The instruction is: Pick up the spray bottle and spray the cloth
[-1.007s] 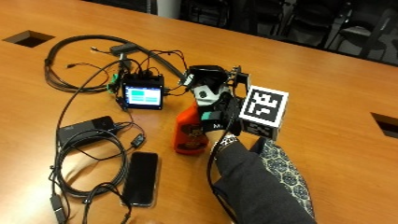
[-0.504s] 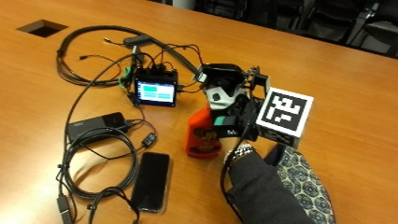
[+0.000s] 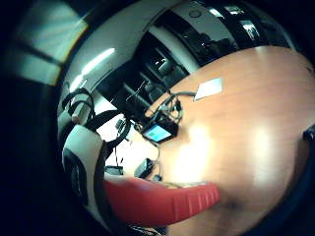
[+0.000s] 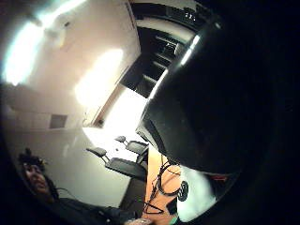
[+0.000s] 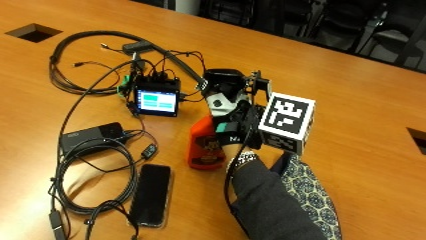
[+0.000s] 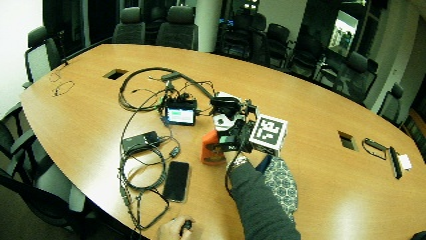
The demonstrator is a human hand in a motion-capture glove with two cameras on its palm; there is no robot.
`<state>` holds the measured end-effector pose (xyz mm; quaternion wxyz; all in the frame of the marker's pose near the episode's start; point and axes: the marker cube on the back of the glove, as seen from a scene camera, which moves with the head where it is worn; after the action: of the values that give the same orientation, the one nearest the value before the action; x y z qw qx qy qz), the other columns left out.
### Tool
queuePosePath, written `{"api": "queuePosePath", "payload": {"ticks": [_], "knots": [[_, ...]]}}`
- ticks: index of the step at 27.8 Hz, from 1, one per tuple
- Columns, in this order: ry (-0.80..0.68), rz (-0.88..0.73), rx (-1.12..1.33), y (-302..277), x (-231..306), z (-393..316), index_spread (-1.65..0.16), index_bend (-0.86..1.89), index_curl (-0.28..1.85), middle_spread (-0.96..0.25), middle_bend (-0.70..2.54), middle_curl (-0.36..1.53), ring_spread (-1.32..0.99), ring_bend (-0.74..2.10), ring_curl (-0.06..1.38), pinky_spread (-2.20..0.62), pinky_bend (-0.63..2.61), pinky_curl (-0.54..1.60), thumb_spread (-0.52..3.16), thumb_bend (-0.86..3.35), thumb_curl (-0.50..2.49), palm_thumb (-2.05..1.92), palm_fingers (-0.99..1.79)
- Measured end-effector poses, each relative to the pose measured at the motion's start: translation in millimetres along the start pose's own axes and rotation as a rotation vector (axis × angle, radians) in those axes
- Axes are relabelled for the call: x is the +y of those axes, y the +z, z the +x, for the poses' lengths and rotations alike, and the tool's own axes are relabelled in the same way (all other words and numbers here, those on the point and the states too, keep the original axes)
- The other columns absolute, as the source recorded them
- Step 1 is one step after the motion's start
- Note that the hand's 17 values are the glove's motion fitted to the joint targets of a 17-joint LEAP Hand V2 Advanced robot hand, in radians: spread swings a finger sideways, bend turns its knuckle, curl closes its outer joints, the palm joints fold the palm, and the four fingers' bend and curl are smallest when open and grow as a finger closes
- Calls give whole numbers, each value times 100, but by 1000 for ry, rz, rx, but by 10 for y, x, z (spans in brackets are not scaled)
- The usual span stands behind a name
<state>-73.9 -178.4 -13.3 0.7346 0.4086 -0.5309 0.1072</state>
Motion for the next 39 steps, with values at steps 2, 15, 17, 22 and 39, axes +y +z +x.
{"api": "queuePosePath", "payload": {"ticks": [2,15,17,22,39], "knots": [[38,-14,4,27,60,60,-30,21,59,-23,59,51,-22,65,46,-33,50,44,38,-4,78,92,138],[225,-117,93,214,215,128,-30,14,55,-22,51,49,-19,60,45,-24,46,43,45,-4,76,92,114],[241,-160,123,255,236,122,-31,12,53,-22,49,48,-17,56,43,-17,38,41,52,-3,74,92,97],[228,-285,242,271,357,177,-32,8,49,-17,37,45,-12,45,43,2,40,44,67,-2,71,92,56],[-115,-890,727,-324,1088,-187,-38,12,32,-4,21,37,-1,32,34,24,46,38,93,-5,59,81,27]]}}
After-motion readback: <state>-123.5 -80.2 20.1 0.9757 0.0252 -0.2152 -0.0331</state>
